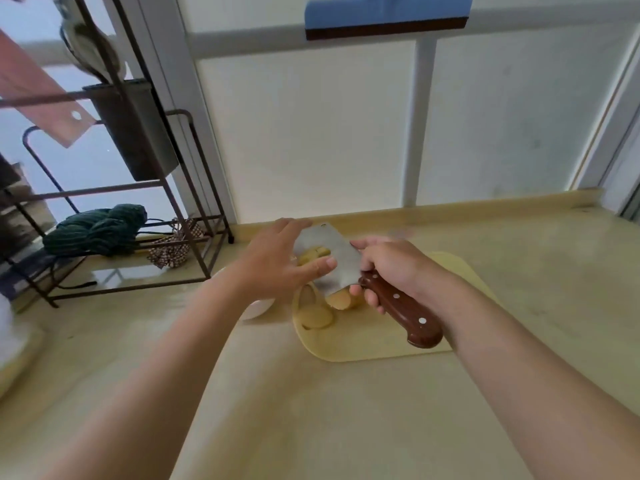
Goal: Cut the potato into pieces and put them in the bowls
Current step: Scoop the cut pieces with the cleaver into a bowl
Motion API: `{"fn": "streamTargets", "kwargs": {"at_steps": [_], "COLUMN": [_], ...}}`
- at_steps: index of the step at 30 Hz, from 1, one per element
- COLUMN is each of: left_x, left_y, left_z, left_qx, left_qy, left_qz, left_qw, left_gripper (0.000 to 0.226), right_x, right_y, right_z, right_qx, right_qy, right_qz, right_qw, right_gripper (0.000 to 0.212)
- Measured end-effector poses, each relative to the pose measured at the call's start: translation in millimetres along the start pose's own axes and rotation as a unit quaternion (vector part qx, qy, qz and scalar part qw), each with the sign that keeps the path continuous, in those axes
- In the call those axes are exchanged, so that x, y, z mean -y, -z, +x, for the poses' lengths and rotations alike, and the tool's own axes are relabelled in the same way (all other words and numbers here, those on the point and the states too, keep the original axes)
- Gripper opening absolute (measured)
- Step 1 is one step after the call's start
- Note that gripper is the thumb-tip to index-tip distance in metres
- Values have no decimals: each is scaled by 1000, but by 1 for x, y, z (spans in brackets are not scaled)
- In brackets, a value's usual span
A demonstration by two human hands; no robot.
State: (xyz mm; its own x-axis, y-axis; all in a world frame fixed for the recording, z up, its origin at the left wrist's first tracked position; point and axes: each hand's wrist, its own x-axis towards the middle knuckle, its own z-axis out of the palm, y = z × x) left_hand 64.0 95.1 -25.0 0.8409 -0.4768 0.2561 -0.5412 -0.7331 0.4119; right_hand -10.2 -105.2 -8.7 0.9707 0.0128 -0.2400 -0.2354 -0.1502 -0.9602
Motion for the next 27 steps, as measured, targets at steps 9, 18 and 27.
{"fn": "streamTargets", "kwargs": {"at_steps": [9,18,27], "left_x": [42,57,71], "left_y": [7,-3,-12], "left_z": [19,55,68], "left_qx": [14,48,38], "left_qy": [42,44,100], "left_qz": [61,125,131], "left_qw": [997,990,986], "left_gripper": [96,92,83], "right_x": [18,19,15], "right_y": [-35,-33,-24], "right_z": [31,52,61], "right_qx": [4,-17,-3], "right_qy": [-30,-45,-36], "right_qz": [1,-20,-30], "right_qw": [1000,999,999], "right_gripper": [35,44,44]}}
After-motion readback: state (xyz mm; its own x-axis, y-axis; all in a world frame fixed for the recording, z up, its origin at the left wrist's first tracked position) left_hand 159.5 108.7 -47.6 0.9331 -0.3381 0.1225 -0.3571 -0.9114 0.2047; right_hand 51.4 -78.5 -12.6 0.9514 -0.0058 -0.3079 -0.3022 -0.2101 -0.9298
